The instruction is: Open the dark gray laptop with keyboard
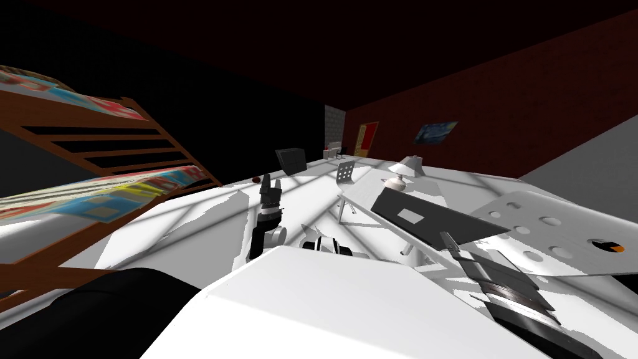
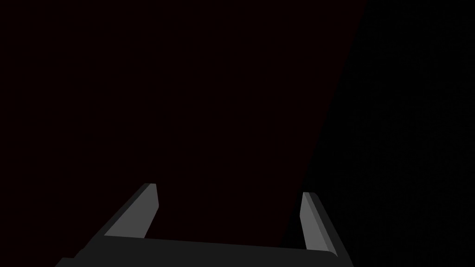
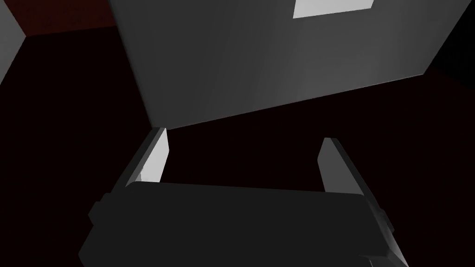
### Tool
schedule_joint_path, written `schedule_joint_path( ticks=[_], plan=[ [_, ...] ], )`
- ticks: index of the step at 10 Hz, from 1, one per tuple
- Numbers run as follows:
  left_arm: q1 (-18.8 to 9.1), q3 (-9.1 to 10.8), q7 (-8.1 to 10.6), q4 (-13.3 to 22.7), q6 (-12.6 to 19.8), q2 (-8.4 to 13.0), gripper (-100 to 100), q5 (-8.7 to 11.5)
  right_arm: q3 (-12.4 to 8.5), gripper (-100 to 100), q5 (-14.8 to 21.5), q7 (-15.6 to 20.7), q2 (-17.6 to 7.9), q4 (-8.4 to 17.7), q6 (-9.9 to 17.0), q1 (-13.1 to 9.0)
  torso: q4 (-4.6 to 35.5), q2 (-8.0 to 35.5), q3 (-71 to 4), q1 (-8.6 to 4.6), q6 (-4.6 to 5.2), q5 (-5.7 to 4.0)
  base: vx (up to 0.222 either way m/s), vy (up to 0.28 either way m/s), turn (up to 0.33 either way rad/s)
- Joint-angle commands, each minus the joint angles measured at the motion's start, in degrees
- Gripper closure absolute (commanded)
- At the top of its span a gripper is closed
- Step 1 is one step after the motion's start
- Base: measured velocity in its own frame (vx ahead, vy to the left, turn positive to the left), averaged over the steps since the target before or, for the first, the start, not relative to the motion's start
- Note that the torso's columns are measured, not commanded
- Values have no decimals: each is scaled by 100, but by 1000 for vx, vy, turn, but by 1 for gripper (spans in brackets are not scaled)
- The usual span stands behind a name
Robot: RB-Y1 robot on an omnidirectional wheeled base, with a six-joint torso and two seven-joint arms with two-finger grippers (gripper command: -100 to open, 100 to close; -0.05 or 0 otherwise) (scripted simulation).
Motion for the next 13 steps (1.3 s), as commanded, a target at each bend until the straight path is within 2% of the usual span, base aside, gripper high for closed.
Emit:
schedule_joint_path(
  ticks=[1, 2, 4, 5, 7, 8, 11, 12, 13],
  plan=[
    [0, 1, 0, 0, 0, 0, 0, 0, -302, -100, 37, 413, -20, 114, 121, 161, 0, 7, 1, -10, 2, -1, 187, 151, 73],
    [0, 0, 0, 0, 0, 0, 0, 0, -302, -100, 37, 434, -20, 114, 121, 161, 3, 13, 6, -2, 0, -1, 138, 134, 28],
    [-1, 0, 0, 0, 0, 0, 0, 0, -668, -100, 90, 822, -51, 403, 188, 307, 8, 27, 17, -3, 1, -2, 179, 164, 104],
    [0, 0, 0, 0, 0, 0, 0, 0, -668, -100, 90, 894, -51, 403, 188, 307, 1, 3, 2, 0, 0, 0, 180, 142, 32],
    [0, 0, 0, 0, 0, 0, 0, 0, -1021, -100, 141, 1261, -96, 690, 256, 446, 5, 20, 11, -1, 1, -1, 178, 188, 79],
    [0, 0, 0, 0, 0, 0, 0, 0, -1021, -100, 141, 1338, -96, 690, 256, 446, 3, 11, 6, 6, 1, 2, 180, 139, 34],
    [0, 0, 0, 0, 0, 0, 0, 0, -1511, -100, 212, 1896, -196, 1087, 349, 639, -1, 0, -2, -7, 0, -2, 244, 158, 90],
    [1, 0, 0, -1, 0, 0, 0, 0, -1511, -100, 212, 1954, -196, 1087, 349, 639, 0, 4, 0, 1, 0, 2, 164, 132, 32],
    [0, 1, 0, -1, 0, 0, 0, 0, -1659, -100, 233, 2139, -238, 1204, 376, 698, 8, 36, 19, -13, 1, -2, 137, 137, 66]
  ],
)
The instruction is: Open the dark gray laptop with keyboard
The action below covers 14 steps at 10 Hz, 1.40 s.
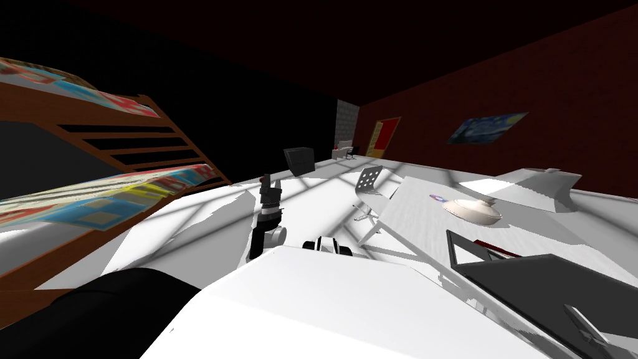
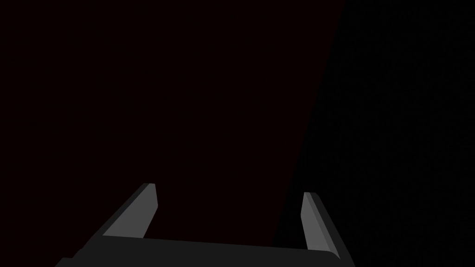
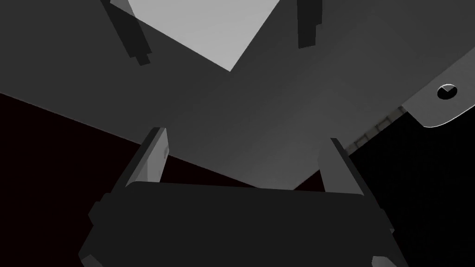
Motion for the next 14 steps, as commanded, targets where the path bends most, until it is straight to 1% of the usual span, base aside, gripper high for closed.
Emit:
schedule_joint_path(
  ticks=[1, 4, 8, 9, 10, 11, 12, 13, 14],
  plan=[
    [-1, 0, 0, 1, 0, 0, 0, 0, -313, -100, 49, 433, -100, 264, 75, 103, 4, 7, 8, 1, 0, -3, 183, 171, 85],
    [0, 0, 0, 0, 0, 0, 0, 0, -658, -100, 99, 869, -249, 519, 135, 245, -9, -34, -20, -1, -1, -1, 209, 129, 73],
    [-1, 0, 0, 0, 0, 0, 0, 0, -959, -100, 142, 1252, -438, 712, 179, 376, 2, 1, 3, -3, 1, -3, 131, 90, 42],
    [-1, 1, 0, 1, 0, 1, 0, 0, -903, -100, 143, 1190, -411, 653, 217, 332, 0, -8, -1, -3, 0, -3, 49, 28, 4],
    [-2, 1, 0, 1, 1, 1, 0, 0, -910, -100, 145, 1213, -417, 655, 226, 332, 0, -2, 1, -9, 0, -4, 9, 6, 0],
    [-2, 1, 0, 1, 1, 1, 0, 0, -909, 100, 145, 1211, -416, 654, 225, 332, 2, -1, 2, -9, 0, -5, 0, 0, 0],
    [-2, 1, 0, 1, 1, 1, 0, 0, -623, 100, 185, 925, -703, 941, 436, 193, 0, -8, -2, -2, 0, -3, -212, -3, 354],
    [-7, -1, 0, 1, 1, 0, 0, 0, -480, 100, 185, 797, -821, 1015, 436, 193, 7, 24, 21, -20, -36, -20, -238, 20, 356],
    [-6, 0, 0, 2, 2, 1, 0, 0, -310, 100, 185, 610, -966, 1065, 436, 193, 6, 4, 14, -30, -20, -24, -102, 12, 92]
  ],
)
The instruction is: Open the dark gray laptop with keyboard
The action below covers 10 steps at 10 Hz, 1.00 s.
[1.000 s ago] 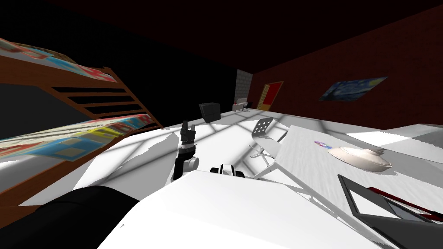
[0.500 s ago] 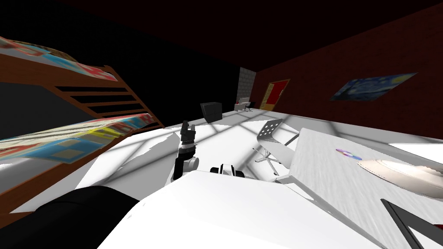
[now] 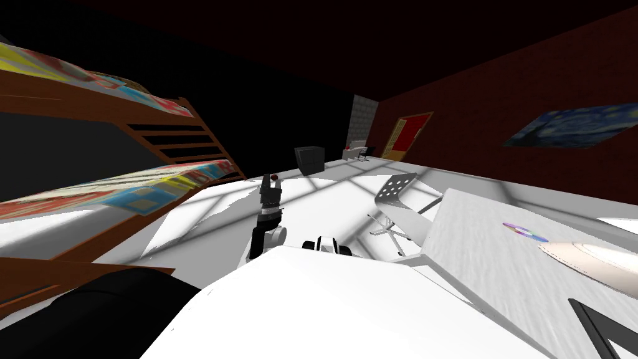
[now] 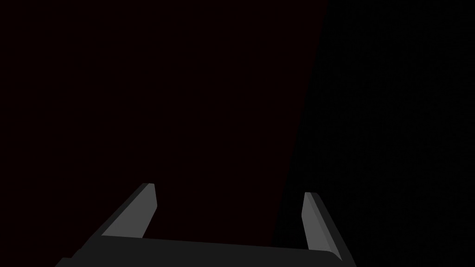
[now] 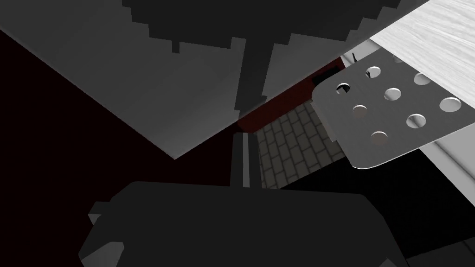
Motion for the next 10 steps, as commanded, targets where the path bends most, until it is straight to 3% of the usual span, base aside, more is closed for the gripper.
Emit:
schedule_joint_path(
  ticks=[1, 2, 3, 5, 7, 8, 10],
  plan=[
    [2, 1, 0, 0, 0, 1, 0, 0, 320, 100, 14, -461, -325, 439, -44, -99, -16, -51, -35, 5, 18, 9, -16, -11, -30],
    [4, 2, 0, -1, -1, 1, 0, 0, 320, 100, 14, -513, -325, 568, -44, -99, -26, -79, -58, 19, 21, 18, 19, -16, -21],
    [5, 2, 0, -1, -1, 1, 0, 0, 593, 100, 53, -745, -609, 755, 167, -238, -26, -73, -57, 34, 20, 25, -157, 33, 300],
    [0, 0, 0, 0, 0, 0, 0, 0, 907, 100, 53, -1065, -899, 961, 167, -238, 0, -2, -2, 8, -9, 3, -165, 13, 280],
    [4, 2, 0, -1, -1, 1, 0, 0, 954, 100, 53, -1339, -914, 1260, 167, -238, -19, -56, -42, 16, 24, 16, -2, -8, -57],
    [5, 2, 0, -1, -1, 1, 0, 0, 1221, 100, 93, -1553, -1202, 1430, 377, -377, -22, -63, -50, 35, 19, 24, -150, 43, 302],
    [0, 0, 0, 0, 0, 0, 0, 0, 1539, 100, 93, -1889, -1503, 1799, 377, -377, -1, 0, -3, 30, 2, 13, -159, 54, 283]
  ],
)
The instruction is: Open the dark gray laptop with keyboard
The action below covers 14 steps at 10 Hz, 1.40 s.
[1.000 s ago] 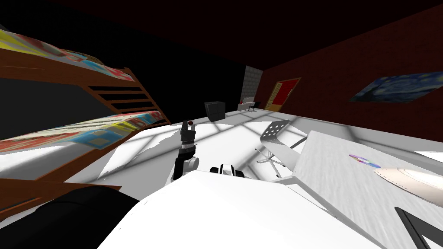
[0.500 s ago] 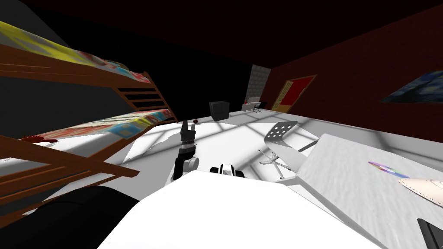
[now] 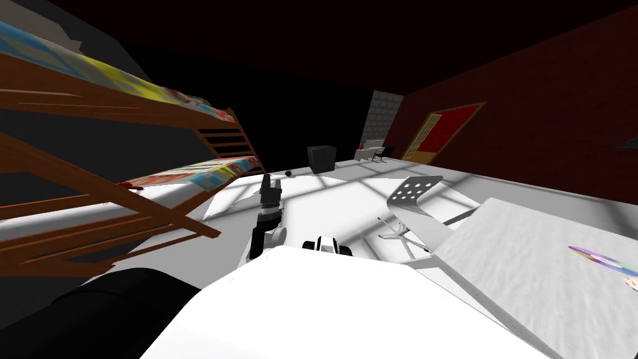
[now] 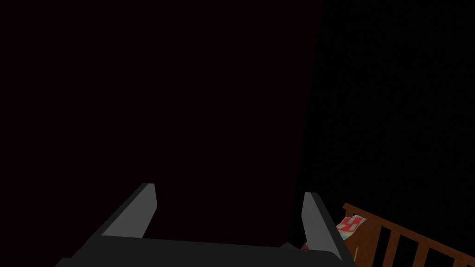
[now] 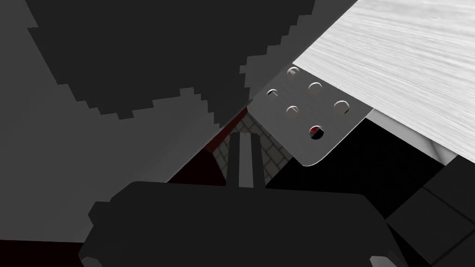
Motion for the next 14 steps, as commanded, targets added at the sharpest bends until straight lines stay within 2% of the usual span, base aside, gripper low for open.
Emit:
schedule_joint_path(
  ticks=[1, 2, 3, 5, 6, 7, 8, 10, 12, 13, 14],
  plan=[
    [3, 2, 0, 0, 0, 1, 0, 0, 334, 100, 10, -434, -221, 378, 25, -36, -8, -24, -17, -19, 25, 1, -34, -22, -80],
    [4, 3, 0, 0, -1, 1, 0, 0, 334, 100, 10, -563, -221, 439, 25, -36, -17, -49, -36, -24, 23, 1, 6, -32, -33],
    [4, 3, 0, 0, -1, 2, 0, 0, 604, 100, 50, -733, -477, 663, 235, -175, -20, -59, -44, -11, 16, 6, -128, -9, 291],
    [1, 1, 0, 0, 0, 1, 0, 0, 927, 100, 50, -1074, -810, 971, 235, -175, 0, -4, 0, -11, -6, -7, -155, 34, 259],
    [2, 2, 0, 0, 0, 1, 0, 0, 968, 100, 50, -1238, -810, 1131, 235, -175, -7, -26, -17, -8, 17, 1, -34, 31, -13],
    [4, 3, 0, 0, -1, 1, 0, 0, 968, 100, 50, -1390, -810, 1131, 235, -175, -17, -51, -36, -3, 22, 7, 0, 13, -32],
    [4, 3, 0, -1, -1, 1, 0, 0, 1246, 100, 89, -1571, -1104, 1384, 446, -314, -20, -57, -43, 0, 18, 10, -160, 43, 309],
    [1, 1, 0, 0, 0, 1, 0, 0, 1579, 100, 89, -1896, -1398, 1770, 446, -314, 2, 13, 3, 17, 16, 14, -161, 52, 272],
    [4, 3, 0, 0, -1, 1, 0, 0, 1601, 100, 89, -2216, -1398, 1823, 446, -314, -18, -55, -39, -6, 23, 7, 0, 11, -53],
    [5, 3, 0, -1, -1, 2, 0, 0, 1880, 100, 129, -2378, -1672, 2105, 657, -453, -21, -62, -46, -7, 16, 7, -167, 75, 301],
    [1, 1, 0, 0, 0, 1, 0, 0, 2034, 100, 129, -2530, -1813, 2250, 657, -453, -6, -3, -13, 22, 7, 15, -194, 91, 417]
  ],
)
